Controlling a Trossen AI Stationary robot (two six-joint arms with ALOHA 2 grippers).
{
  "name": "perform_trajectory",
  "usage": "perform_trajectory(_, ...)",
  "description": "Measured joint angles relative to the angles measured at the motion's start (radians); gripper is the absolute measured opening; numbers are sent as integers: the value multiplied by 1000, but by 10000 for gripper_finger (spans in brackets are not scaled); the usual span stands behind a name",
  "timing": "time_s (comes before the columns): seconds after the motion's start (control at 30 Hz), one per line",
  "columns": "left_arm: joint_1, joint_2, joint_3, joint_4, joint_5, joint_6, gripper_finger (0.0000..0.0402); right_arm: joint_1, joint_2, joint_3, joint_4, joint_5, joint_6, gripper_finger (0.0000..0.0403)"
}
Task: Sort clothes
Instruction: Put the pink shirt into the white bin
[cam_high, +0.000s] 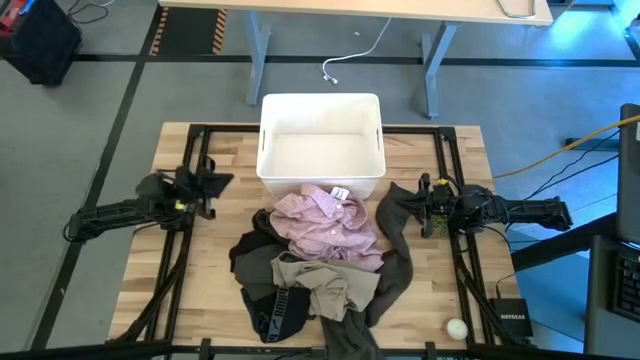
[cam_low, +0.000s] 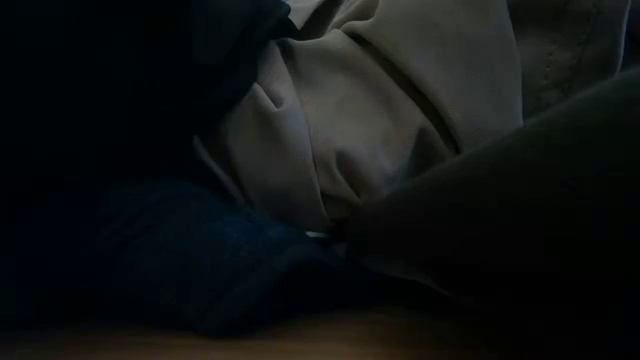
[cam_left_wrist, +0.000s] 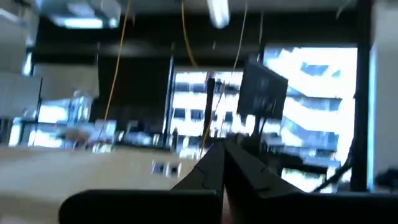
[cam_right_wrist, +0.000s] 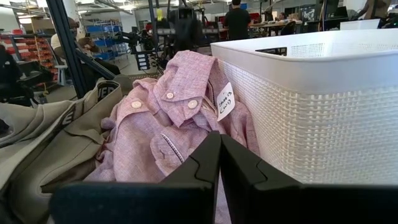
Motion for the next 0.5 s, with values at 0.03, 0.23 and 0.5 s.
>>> perform_trajectory(0.03, 0, 0, 0, 43, 0, -3, 0, 0, 0, 0, 0, 0, 0, 26)
perform_trajectory(0.23, -1, 38, 89, 99, 100, 90, 0, 0, 0, 0, 29, 43, 10, 26)
perform_trajectory(0.5, -40, 426, 395, 0, 163, 196, 0, 0, 0, 0, 207, 74, 329, 26)
